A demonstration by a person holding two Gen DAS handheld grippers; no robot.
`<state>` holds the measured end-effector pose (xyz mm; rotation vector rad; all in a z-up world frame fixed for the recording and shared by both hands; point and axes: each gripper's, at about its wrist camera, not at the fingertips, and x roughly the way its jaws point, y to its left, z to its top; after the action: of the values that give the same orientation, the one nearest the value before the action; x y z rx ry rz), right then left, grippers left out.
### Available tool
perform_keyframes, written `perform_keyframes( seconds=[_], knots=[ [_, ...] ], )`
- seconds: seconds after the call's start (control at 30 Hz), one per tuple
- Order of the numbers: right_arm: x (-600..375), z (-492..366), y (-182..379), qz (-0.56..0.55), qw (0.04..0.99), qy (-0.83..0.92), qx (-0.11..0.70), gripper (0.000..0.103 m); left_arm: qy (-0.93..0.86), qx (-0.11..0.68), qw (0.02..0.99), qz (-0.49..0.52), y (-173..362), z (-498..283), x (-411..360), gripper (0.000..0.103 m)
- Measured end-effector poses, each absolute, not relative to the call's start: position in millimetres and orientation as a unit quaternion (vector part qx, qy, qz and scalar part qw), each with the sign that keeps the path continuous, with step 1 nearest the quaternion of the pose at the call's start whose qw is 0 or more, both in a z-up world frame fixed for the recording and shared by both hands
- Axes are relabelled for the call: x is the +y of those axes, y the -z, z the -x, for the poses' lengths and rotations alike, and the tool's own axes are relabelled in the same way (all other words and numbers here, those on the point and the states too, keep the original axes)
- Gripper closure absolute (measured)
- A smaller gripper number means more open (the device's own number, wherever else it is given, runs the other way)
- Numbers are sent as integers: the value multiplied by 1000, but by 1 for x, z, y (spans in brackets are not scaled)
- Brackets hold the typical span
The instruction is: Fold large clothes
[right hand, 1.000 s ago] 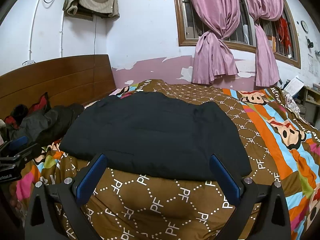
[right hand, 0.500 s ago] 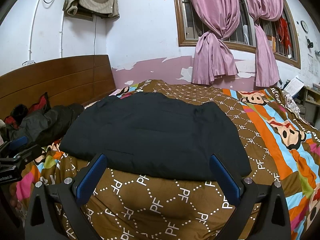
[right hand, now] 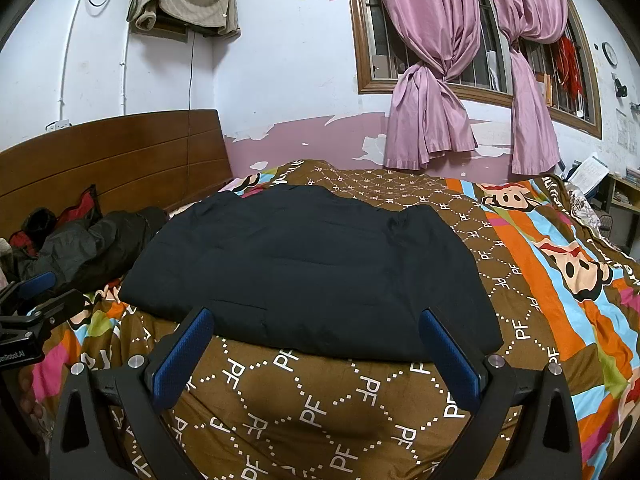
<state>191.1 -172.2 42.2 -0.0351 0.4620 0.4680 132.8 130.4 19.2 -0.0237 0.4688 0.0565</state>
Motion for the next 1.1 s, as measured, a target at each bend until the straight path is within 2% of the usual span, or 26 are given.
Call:
perform_keyframes(
  seconds=[1.1],
  knots=[
    [-175, -192, -42, 18, 946, -230, 228, 0, -26, 233, 972, 10, -20, -133, 128, 2]
  ],
)
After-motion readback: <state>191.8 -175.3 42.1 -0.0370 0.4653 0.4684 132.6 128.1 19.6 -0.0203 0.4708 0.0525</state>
